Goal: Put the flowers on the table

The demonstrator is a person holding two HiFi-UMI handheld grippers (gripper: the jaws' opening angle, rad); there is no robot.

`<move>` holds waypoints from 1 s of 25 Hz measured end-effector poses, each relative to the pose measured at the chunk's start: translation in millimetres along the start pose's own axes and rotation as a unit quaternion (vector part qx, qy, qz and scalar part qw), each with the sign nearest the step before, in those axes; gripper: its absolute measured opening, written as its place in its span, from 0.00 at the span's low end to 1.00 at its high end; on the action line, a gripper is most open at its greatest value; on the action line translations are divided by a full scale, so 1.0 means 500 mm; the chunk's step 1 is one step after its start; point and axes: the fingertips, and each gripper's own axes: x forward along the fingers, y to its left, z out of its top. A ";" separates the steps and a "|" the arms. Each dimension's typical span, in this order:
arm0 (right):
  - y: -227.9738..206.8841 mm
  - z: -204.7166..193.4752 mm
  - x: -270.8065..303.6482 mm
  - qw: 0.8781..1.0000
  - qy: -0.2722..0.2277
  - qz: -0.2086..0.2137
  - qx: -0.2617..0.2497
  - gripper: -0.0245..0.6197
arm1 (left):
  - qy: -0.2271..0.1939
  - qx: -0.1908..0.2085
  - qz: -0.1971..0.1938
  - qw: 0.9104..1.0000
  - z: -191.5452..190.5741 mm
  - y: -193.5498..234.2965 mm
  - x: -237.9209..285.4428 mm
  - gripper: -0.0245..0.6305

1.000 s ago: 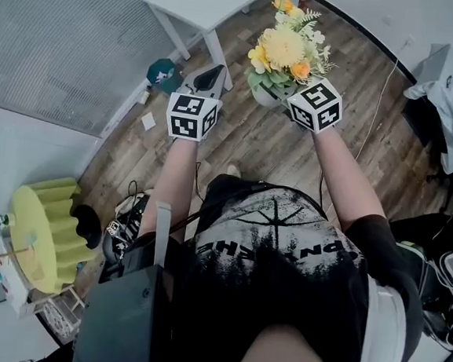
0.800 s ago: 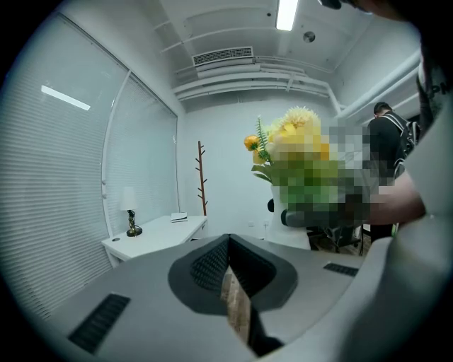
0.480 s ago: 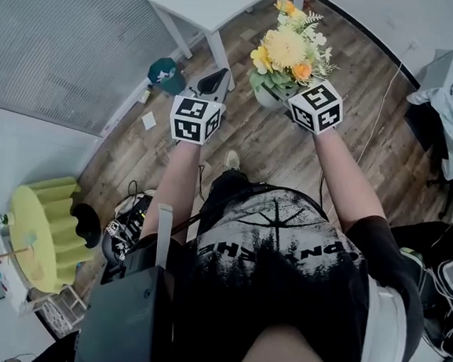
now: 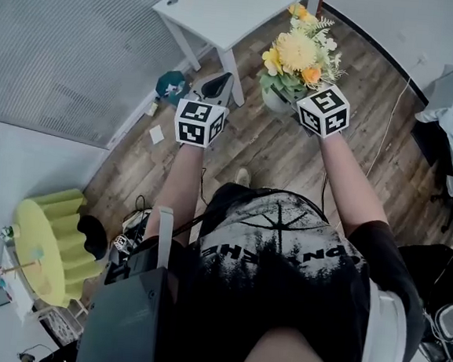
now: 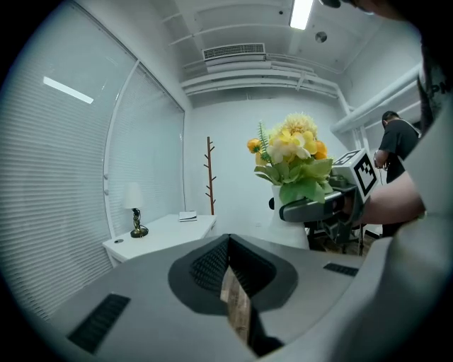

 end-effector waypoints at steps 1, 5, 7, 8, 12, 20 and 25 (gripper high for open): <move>-0.008 0.000 0.016 1.000 0.001 -0.003 0.005 0.42 | 0.000 -0.003 -0.003 1.000 0.002 0.018 0.009 0.05; -0.038 0.009 0.075 1.000 0.001 -0.017 0.011 0.42 | -0.007 -0.004 -0.014 1.000 0.016 0.088 0.047 0.06; -0.054 0.016 0.098 1.000 0.001 -0.022 0.009 0.42 | -0.011 -0.002 -0.018 1.000 0.027 0.114 0.068 0.05; -0.064 0.017 0.109 1.000 0.002 -0.026 0.008 0.42 | -0.013 -0.001 -0.021 1.000 0.031 0.126 0.080 0.05; -0.095 0.023 0.163 0.999 0.005 -0.041 0.010 0.42 | -0.013 -0.002 -0.038 0.999 0.033 0.181 0.119 0.05; -0.137 0.028 0.255 0.998 0.006 -0.063 0.010 0.42 | -0.012 0.004 -0.069 0.998 0.025 0.264 0.192 0.05; -0.153 0.021 0.296 0.997 0.014 -0.071 0.002 0.42 | -0.013 0.001 -0.079 0.997 0.021 0.296 0.223 0.05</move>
